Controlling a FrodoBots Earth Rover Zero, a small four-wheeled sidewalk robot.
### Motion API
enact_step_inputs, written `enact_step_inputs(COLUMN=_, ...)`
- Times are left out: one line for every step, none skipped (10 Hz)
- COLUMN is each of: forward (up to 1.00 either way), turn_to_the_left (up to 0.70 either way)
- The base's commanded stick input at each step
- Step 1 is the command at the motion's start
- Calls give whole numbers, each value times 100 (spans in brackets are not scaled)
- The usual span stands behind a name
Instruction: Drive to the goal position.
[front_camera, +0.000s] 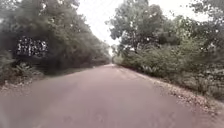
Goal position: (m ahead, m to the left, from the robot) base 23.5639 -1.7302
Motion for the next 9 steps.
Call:
enact_step_inputs(forward=70, turn_to_the_left=0)
enact_step_inputs(forward=70, turn_to_the_left=0)
enact_step_inputs(forward=70, turn_to_the_left=0)
enact_step_inputs(forward=70, turn_to_the_left=0)
enact_step_inputs(forward=70, turn_to_the_left=0)
enact_step_inputs(forward=70, turn_to_the_left=0)
enact_step_inputs(forward=70, turn_to_the_left=0)
enact_step_inputs(forward=70, turn_to_the_left=0)
enact_step_inputs(forward=70, turn_to_the_left=-21)
